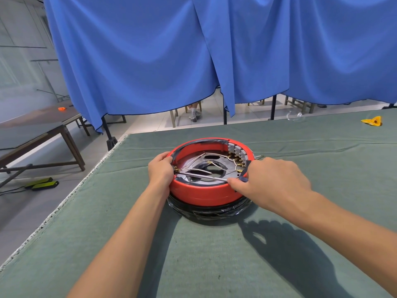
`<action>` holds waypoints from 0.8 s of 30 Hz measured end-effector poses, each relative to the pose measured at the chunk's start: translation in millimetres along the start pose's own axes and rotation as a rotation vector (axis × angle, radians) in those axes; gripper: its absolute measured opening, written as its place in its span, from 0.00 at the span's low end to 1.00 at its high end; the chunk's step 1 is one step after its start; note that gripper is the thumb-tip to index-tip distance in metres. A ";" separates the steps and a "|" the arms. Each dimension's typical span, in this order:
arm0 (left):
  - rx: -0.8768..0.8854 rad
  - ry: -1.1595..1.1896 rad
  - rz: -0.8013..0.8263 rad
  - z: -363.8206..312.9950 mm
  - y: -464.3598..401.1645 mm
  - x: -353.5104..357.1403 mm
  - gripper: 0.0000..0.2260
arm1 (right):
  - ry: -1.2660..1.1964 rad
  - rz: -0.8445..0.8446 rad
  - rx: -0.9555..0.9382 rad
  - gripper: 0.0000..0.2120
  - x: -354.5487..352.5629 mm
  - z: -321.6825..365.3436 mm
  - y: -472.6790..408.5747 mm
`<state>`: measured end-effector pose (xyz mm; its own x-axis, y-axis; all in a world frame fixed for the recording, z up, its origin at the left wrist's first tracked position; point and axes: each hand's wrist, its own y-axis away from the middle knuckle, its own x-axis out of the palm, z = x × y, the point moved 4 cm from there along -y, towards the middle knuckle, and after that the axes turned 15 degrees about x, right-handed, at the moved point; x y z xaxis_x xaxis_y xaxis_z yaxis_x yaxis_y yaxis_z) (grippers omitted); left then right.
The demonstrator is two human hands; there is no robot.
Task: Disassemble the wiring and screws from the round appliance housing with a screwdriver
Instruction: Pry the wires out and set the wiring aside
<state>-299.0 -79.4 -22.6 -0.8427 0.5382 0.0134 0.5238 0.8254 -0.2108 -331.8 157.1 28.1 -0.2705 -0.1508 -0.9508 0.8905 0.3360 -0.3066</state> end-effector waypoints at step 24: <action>0.022 -0.021 -0.024 -4.9 5.2 0.1 0.12 | 0.087 0.202 -0.064 0.21 -11.2 21.8 23.7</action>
<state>-295.7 -74.2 -18.9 -0.8576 0.5143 -0.0014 0.5004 0.8340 -0.2324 -299.8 146.5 32.4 -0.1226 0.0055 -0.9924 0.9056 0.4097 -0.1096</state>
